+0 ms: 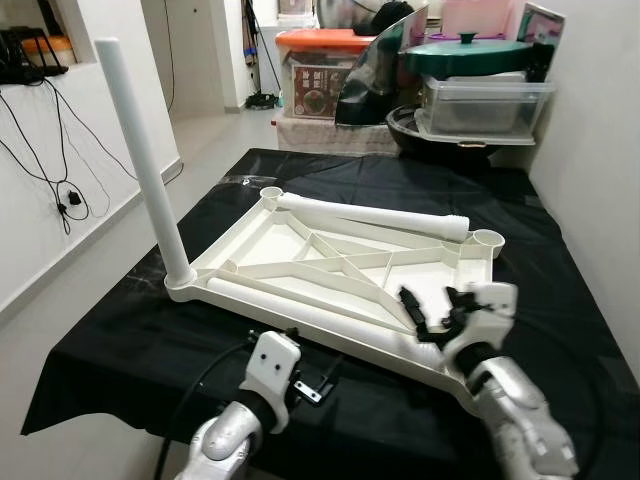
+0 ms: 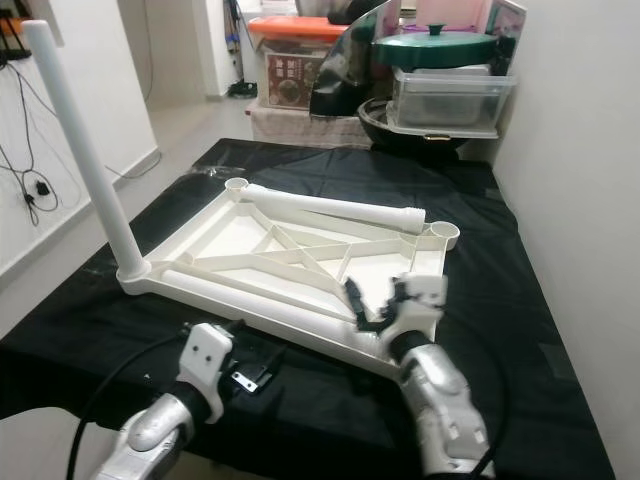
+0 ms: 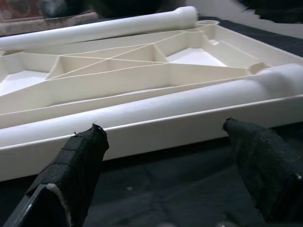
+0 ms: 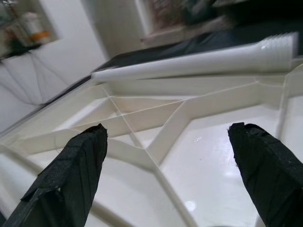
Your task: Building children table
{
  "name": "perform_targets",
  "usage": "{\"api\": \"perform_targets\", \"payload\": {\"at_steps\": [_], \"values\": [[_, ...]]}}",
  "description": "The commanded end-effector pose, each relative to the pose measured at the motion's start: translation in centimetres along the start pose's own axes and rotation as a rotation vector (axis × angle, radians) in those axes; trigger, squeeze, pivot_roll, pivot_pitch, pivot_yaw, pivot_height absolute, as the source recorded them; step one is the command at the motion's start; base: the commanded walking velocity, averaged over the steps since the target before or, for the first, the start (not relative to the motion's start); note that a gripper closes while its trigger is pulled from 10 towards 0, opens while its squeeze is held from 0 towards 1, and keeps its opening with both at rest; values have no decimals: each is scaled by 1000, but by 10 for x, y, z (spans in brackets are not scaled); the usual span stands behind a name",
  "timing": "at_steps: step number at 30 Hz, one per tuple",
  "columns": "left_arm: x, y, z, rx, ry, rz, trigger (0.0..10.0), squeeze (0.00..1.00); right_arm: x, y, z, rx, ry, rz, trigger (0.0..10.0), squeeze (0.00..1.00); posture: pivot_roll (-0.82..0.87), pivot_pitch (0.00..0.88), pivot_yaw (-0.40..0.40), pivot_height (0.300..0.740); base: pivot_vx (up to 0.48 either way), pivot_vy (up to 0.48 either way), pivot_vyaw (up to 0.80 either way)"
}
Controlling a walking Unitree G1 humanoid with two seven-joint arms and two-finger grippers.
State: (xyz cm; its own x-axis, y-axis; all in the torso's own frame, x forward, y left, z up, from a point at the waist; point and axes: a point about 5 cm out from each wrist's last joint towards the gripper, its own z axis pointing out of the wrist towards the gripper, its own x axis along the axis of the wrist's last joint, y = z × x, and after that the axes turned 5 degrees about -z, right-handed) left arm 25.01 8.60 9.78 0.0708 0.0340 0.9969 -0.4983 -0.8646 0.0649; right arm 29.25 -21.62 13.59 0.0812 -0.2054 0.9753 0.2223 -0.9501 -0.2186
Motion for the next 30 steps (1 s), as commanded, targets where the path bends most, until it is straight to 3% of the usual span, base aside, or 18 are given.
{"api": "perform_targets", "payload": {"at_steps": [1, 6, 7, 9, 10, 12, 15, 23, 26, 30], "values": [[-2, -1, -2, 3, -13, -6, 10000, 0, -4, 3, -2, 33, -25, 70, 10000, 0, 7, 0, -34, 740, 0, 0, 0], [-2, -1, -2, 0, -15, -12, 10000, 0, 14, 24, -17, 151, -44, 100, 10000, 0, 1, 0, -31, 740, 0, 0, 0], [-3, 0, -3, -2, -18, -13, 10000, 0, 18, 32, -28, 228, -96, 112, 10000, 0, -1, 0, -29, 740, 0, 0, 0], [-3, 0, -3, -2, -18, -13, 10000, 0, 18, 32, -28, 228, -96, 112, 10000, 0, -1, 0, -29, 740, 0, 0, 0], [-3, 0, -4, -3, -19, -13, 10000, 0, 18, 40, -39, 279, -161, 104, 10000, 0, -1, 0, -31, 740, 0, 0, 0], [-2, 0, -8, -2, -34, 13, 10000, 0, 12, 58, -55, 266, -285, 168, 10000, 0, 0, 0, -30, 740, 0, 0, 0], [-3, 1, -13, -12, -55, 41, 10000, 0, 10, 67, -60, 229, -329, 233, 10000, 0, 1, 0, -31, 740, 0, 0, 0], [-7, 7, -21, -59, -83, 52, 10000, 0, 6, 67, -64, 245, -439, 306, 10000, 0, 2, 0, -31, 740, 0, 0, 0], [-7, 9, -20, -73, -75, 60, 10000, 0, 9, 55, -57, 305, -447, 373, 10000, 0, 1, 0, -34, 740, 0, 0, 0], [-6, 9, -20, -75, -72, 57, 10000, 0, 10, 51, -49, 323, -451, 388, 10000, 0, 5, 0, -39, 740, 0, 0, 0]]}}
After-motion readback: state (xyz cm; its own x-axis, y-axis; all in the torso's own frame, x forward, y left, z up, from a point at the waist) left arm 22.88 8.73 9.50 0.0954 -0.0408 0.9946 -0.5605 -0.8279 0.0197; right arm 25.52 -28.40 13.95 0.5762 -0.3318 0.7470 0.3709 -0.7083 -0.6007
